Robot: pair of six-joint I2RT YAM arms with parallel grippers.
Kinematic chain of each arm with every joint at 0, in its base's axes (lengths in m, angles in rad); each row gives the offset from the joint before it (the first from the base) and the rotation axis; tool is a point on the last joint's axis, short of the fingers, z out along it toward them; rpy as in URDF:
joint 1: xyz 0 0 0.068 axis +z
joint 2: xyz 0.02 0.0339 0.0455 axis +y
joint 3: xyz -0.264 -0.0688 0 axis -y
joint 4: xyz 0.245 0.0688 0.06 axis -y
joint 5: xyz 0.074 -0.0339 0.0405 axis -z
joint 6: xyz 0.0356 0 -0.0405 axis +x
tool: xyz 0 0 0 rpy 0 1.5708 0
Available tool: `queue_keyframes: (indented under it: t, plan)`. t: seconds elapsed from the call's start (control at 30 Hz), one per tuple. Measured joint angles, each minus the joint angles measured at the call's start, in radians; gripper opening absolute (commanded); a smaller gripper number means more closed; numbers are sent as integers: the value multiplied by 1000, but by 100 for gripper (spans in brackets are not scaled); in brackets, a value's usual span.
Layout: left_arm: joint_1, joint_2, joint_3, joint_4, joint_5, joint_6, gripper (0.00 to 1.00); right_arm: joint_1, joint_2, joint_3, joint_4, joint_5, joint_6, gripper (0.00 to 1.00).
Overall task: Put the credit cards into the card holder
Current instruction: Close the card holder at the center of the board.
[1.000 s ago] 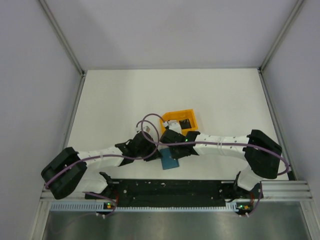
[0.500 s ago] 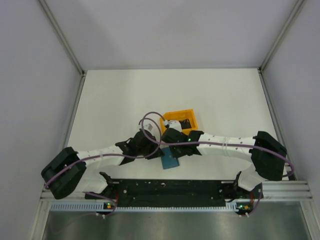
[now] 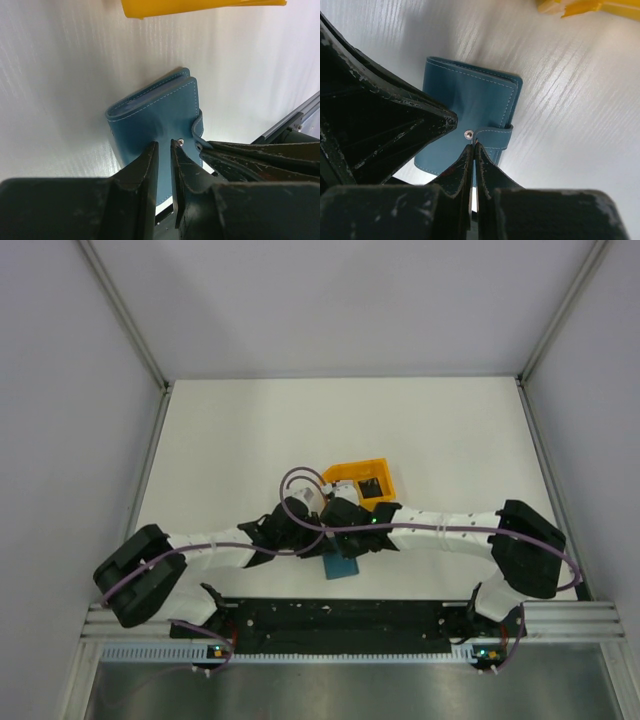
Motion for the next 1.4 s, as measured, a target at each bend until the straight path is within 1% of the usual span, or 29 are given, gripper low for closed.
queue_keyframes:
  t: [0.17, 0.5, 1.03, 1.27, 1.4]
  plan:
    - [0, 18, 0, 21, 14, -10, 20, -5, 3, -35, 48, -28, 0, 0]
    - [0, 30, 5, 26, 18, -22, 20, -64, -34, -118, 157, -136, 5, 0]
    - [0, 34, 8, 25, 19, -23, 19, -139, -53, -151, 201, -249, 11, 0]
    - [0, 35, 9, 25, 19, -24, 19, -186, -61, -189, 253, -332, 8, 0]
    - [0, 35, 10, 23, 18, -26, 19, -235, -97, -223, 280, -398, 2, 0]
